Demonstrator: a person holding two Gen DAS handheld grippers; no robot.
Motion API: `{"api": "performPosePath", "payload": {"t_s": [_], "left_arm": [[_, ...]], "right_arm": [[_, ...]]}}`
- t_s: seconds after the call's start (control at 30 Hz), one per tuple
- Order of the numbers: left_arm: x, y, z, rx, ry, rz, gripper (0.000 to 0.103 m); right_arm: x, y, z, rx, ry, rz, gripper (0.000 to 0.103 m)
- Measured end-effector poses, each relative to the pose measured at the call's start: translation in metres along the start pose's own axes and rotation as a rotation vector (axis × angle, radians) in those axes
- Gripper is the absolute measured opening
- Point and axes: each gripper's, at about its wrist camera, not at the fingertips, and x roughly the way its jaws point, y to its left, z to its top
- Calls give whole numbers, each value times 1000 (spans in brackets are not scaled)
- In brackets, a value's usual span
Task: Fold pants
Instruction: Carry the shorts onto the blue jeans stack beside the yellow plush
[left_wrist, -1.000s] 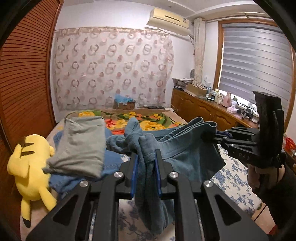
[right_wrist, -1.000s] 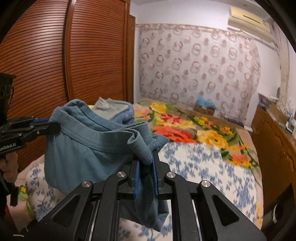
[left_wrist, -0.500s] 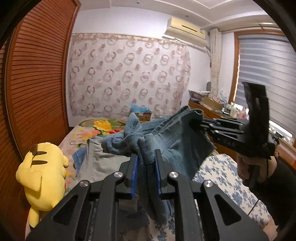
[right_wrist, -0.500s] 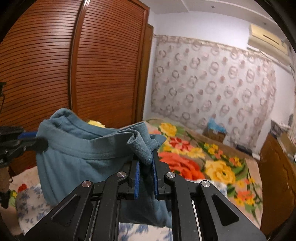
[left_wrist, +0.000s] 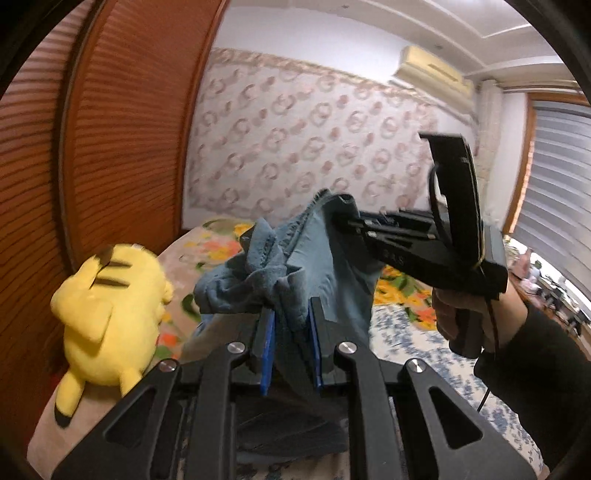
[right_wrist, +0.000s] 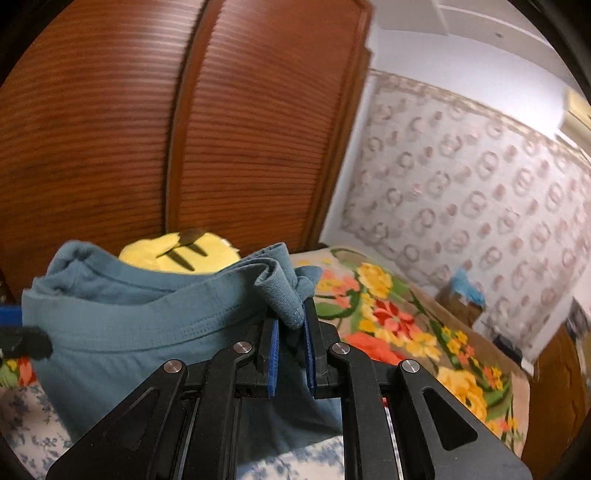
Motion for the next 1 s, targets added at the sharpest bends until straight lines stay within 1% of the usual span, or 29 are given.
{"api": "performPosePath", "payload": {"t_s": [0.13, 0.23, 0.27, 0.33, 0.37, 0.4, 0.5, 0.57, 0.7, 0.87, 1.0], "left_arm": [[8, 12, -12, -12, 46, 40, 14], [9, 19, -17, -21, 67, 55, 17], [9, 20, -18, -22, 70, 58, 19], [8, 22, -20, -22, 74, 61, 21], [9, 22, -21, -18, 78, 69, 23], [9, 22, -20, -16, 79, 74, 23], [5, 20, -18, 9, 74, 86, 26], [-1, 19, -15, 22, 56, 97, 27], [-10, 20, -2, 34, 23, 99, 29], [-2, 10, 4, 83, 52, 94, 31], [8, -1, 2, 97, 81, 73, 31]], "right_arm": [[30, 21, 1, -32, 26, 43, 9], [47, 23, 1, 17, 48, 95, 9], [51, 23, 1, 26, 52, 100, 9], [58, 22, 0, 50, 66, 99, 11], [59, 21, 0, 64, 74, 92, 14], [60, 16, -2, 96, 80, 96, 21], [52, 0, -4, 177, 72, 117, 34], [43, -10, -3, 221, 54, 117, 37], [21, -22, -7, 230, 30, 123, 37], [10, -27, -29, 251, 64, 145, 37], [13, -28, -45, 266, 95, 158, 37]]}}
